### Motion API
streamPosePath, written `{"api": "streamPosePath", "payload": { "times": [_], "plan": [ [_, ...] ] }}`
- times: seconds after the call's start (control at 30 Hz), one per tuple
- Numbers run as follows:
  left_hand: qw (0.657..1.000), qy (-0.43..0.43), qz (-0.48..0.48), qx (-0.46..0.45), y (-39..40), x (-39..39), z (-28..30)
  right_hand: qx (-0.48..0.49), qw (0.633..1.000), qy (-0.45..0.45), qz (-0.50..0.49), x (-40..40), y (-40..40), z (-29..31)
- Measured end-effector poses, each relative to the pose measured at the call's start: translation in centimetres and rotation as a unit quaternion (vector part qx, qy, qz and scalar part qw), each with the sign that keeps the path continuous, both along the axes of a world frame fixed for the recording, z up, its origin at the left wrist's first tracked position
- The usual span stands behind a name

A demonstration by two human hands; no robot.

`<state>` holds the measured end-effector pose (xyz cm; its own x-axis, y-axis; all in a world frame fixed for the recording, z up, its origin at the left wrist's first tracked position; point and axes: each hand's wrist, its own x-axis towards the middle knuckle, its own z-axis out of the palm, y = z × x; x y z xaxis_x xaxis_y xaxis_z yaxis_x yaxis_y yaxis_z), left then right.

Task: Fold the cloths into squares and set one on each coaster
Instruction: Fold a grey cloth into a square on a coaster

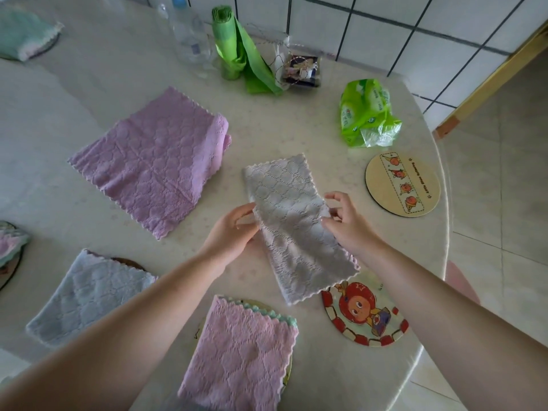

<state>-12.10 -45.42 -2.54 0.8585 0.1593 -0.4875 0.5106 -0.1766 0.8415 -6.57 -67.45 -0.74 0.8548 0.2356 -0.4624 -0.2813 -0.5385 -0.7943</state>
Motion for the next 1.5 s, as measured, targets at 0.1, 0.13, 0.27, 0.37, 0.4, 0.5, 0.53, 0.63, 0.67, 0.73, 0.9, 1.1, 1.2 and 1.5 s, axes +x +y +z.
{"api": "streamPosePath", "payload": {
  "times": [0.1,0.13,0.27,0.37,0.4,0.5,0.53,0.63,0.67,0.73,0.9,1.1,1.2,1.5],
  "plan": [
    [0.999,-0.011,-0.036,0.015,-0.2,0.7,0.3,0.001,0.999,-0.005,0.046,-0.2,-0.4,0.3],
    [0.999,-0.012,-0.038,0.020,-0.3,1.0,0.5,-0.003,0.999,-0.008,0.044,-0.2,-0.5,0.4],
    [0.999,-0.006,-0.021,0.034,-0.6,2.7,0.7,-0.014,1.000,0.025,0.004,-0.1,-0.5,0.4],
    [0.999,0.012,-0.029,0.023,-0.7,2.9,0.5,-0.004,0.999,0.042,0.000,-1.0,-0.3,0.1],
    [0.999,0.019,-0.024,0.016,-0.8,2.6,0.6,-0.002,1.000,0.029,-0.004,-1.3,-0.3,0.3],
    [0.999,0.030,-0.022,0.010,-0.6,1.2,0.9,-0.005,1.000,0.014,-0.002,-2.2,-0.9,0.5],
    [0.999,0.041,-0.033,0.000,-0.4,0.4,1.0,-0.006,1.000,0.017,0.006,-2.6,-1.4,0.4],
    [0.995,0.074,-0.073,-0.014,-0.4,-1.7,1.2,-0.006,0.999,0.033,-0.010,-3.6,-2.6,-0.5],
    [0.993,0.084,-0.081,-0.013,-0.4,-2.1,1.3,-0.004,0.999,0.039,-0.021,-3.8,-2.9,-0.7],
    [0.991,0.101,-0.083,-0.032,-0.9,-2.3,1.4,-0.003,0.997,0.063,-0.032,-3.9,-2.8,-0.9],
    [0.987,0.114,-0.075,-0.082,-2.2,-1.8,1.7,0.058,0.983,0.134,-0.109,-3.9,-2.0,0.4],
    [0.976,0.138,0.061,-0.155,-2.2,-2.9,2.0,0.054,0.981,0.137,-0.122,-5.6,-2.2,1.5],
    [0.980,0.129,0.056,-0.137,-1.6,-4.2,1.6,0.037,0.986,0.122,-0.107,-7.2,-2.3,1.5],
    [0.965,-0.103,-0.147,0.188,0.7,-6.6,0.5,0.010,0.990,0.120,-0.072,-10.3,-1.7,0.9]
  ]
}}
